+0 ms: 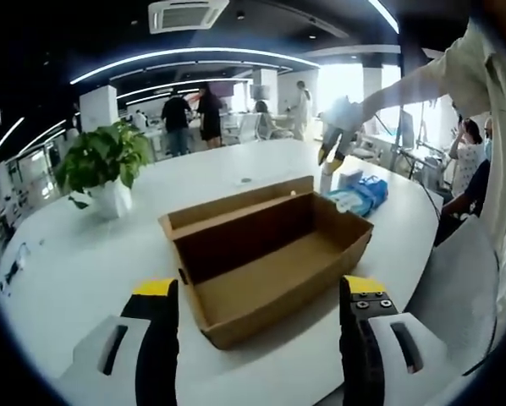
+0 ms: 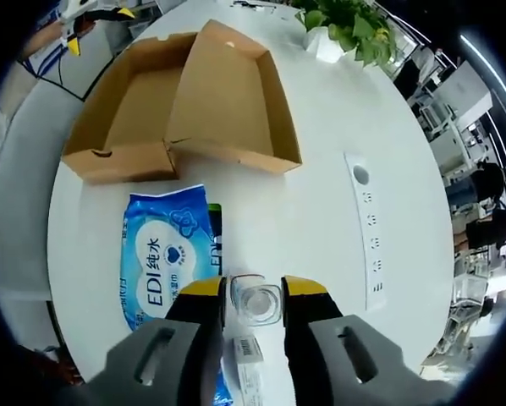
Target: Operate the shoe box by opening the lid, removing the specified soft item, and placing it in the target area until the item is outside and the box remains undamaged.
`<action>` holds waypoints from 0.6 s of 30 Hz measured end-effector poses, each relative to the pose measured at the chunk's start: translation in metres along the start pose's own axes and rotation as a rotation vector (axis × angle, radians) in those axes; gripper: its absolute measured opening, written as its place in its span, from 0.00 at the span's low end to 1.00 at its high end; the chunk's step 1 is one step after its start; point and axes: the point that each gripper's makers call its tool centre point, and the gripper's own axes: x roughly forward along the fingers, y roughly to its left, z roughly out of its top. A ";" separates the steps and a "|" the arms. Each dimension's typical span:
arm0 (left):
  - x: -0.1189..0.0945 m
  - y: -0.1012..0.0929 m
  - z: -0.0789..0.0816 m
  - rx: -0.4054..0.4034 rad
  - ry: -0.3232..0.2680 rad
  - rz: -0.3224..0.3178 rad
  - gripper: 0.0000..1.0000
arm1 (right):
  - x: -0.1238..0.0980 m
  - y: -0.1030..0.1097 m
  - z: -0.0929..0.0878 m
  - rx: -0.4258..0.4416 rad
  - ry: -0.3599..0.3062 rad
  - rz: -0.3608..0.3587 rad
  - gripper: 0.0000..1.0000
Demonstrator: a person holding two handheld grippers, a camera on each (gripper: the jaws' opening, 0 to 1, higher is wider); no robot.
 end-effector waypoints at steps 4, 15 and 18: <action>0.001 0.004 -0.004 -0.006 0.015 0.017 0.76 | 0.000 -0.003 0.001 -0.001 -0.005 -0.010 0.25; 0.007 0.023 -0.016 -0.034 0.061 0.087 0.69 | -0.009 -0.009 0.019 0.059 -0.072 -0.045 0.26; 0.008 0.027 -0.023 -0.040 0.095 0.098 0.66 | -0.010 -0.012 0.025 0.089 -0.090 -0.058 0.22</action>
